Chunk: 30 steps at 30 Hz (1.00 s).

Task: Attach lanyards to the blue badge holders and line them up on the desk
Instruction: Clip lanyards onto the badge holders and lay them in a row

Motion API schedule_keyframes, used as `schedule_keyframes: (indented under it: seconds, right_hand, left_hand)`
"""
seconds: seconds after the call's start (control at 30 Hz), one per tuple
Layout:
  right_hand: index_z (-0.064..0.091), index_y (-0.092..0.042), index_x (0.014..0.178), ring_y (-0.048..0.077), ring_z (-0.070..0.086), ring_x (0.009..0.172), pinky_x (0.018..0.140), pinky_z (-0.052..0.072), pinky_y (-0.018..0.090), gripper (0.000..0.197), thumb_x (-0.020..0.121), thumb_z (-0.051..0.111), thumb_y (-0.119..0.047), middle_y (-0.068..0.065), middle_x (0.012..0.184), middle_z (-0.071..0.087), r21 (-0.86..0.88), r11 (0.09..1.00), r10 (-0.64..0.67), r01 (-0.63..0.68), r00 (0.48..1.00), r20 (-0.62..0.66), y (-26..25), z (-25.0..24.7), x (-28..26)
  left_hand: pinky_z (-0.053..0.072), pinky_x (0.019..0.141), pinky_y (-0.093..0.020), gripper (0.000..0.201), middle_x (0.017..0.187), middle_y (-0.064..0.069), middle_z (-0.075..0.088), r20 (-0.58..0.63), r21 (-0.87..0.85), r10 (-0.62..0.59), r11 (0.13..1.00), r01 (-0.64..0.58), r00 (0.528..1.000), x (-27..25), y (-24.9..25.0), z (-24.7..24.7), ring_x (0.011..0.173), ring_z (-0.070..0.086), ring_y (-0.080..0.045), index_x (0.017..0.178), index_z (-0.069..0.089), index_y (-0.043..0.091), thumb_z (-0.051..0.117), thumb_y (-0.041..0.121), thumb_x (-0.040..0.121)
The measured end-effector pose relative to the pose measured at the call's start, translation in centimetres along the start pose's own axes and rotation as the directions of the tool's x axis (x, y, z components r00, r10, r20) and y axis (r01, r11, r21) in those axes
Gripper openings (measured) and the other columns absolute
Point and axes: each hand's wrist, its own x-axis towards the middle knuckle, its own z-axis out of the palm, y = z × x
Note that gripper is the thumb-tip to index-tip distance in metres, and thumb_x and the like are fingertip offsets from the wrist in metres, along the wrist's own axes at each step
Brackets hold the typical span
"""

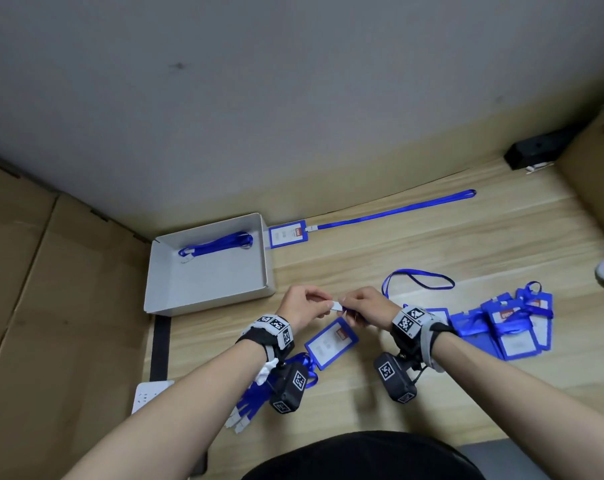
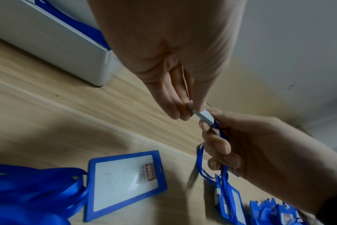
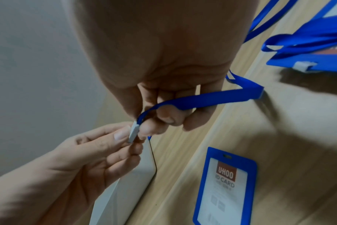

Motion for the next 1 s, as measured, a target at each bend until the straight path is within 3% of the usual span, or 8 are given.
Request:
schedule_keyframes:
  seconds: [0.13, 0.23, 0.43, 0.63, 0.77, 1.0]
  right_hand:
    - [0.061, -0.008, 0.076, 0.013, 0.039, 0.041, 0.042, 0.029, 0.022, 0.028, 0.1, 0.05, -0.016, 0.003, 0.051, 0.059, 0.045, 0.999, 0.026, -0.026, 1.0, 0.012, -0.2, 0.0, -0.5]
    - [0.069, -0.007, 0.084, 0.012, 0.034, 0.039, 0.042, 0.026, 0.024, 0.037, 0.103, 0.042, -0.024, 0.005, 0.051, 0.057, 0.021, 0.998, 0.059, -0.06, 0.998, 0.019, -0.3, -0.3, -0.7]
    - [0.067, -0.009, 0.079, 0.01, 0.031, 0.04, 0.042, 0.02, 0.022, 0.041, 0.104, 0.041, -0.028, 0.001, 0.048, 0.042, 0.027, 0.997, 0.066, -0.066, 0.998, 0.008, -1.0, -0.3, -0.7]
    - [0.069, -0.011, 0.082, 0.011, 0.029, 0.045, 0.043, 0.019, 0.023, 0.024, 0.096, 0.058, -0.027, -0.001, 0.05, 0.038, 0.095, 0.994, 0.054, -0.051, 0.998, -0.024, -1.5, -0.6, -0.5]
    - [0.071, -0.008, 0.082, 0.012, 0.023, 0.045, 0.044, 0.016, 0.025, 0.045, 0.098, 0.05, -0.045, -0.002, 0.049, 0.031, 0.106, 0.992, 0.067, -0.063, 0.997, -0.03, -2.0, -0.5, -0.4]
    - [0.071, -0.01, 0.079, 0.011, 0.028, 0.044, 0.043, 0.019, 0.024, 0.039, 0.098, 0.054, -0.039, -0.002, 0.048, 0.038, 0.083, 0.996, 0.033, -0.032, 0.999, -0.003, -1.9, -0.3, -0.5]
  left_hand:
    - [0.057, 0.07, -0.022, 0.01, 0.075, -0.007, 0.07, -0.004, 0.04, 0.038, 0.998, -0.038, 0.999, 0.1, 0.5, -0.4, 0.066, 0.065, -0.011, 0.091, 0.072, -0.001, 0.076, 0.0, 0.081]
    - [0.053, 0.063, -0.015, 0.01, 0.073, -0.005, 0.069, -0.017, 0.047, 0.081, 0.996, -0.08, 0.997, 0.2, 1.0, -0.5, 0.061, 0.064, -0.005, 0.091, 0.072, 0.0, 0.075, 0.0, 0.082]
    - [0.053, 0.064, -0.015, 0.012, 0.078, -0.006, 0.07, -0.027, 0.041, 0.102, 0.994, -0.101, 0.994, 0.3, 1.3, -0.7, 0.062, 0.063, -0.003, 0.091, 0.072, 0.005, 0.076, 0.001, 0.081]
    - [0.052, 0.065, -0.013, 0.016, 0.079, 0.0, 0.071, -0.021, 0.057, 0.108, 0.993, -0.106, 0.994, -0.1, 1.4, -1.4, 0.067, 0.066, -0.002, 0.089, 0.072, 0.01, 0.078, 0.0, 0.079]
    - [0.053, 0.07, -0.013, 0.018, 0.085, -0.002, 0.071, -0.014, 0.087, 0.113, 0.99, -0.111, 0.994, -0.3, 1.5, -1.4, 0.075, 0.066, -0.008, 0.092, 0.072, 0.009, 0.078, -0.001, 0.078]
    - [0.054, 0.071, -0.015, 0.017, 0.091, -0.01, 0.075, -0.013, 0.114, 0.117, 0.987, -0.115, 0.993, -0.3, 1.4, -1.2, 0.079, 0.069, -0.009, 0.094, 0.074, 0.003, 0.078, 0.0, 0.078]
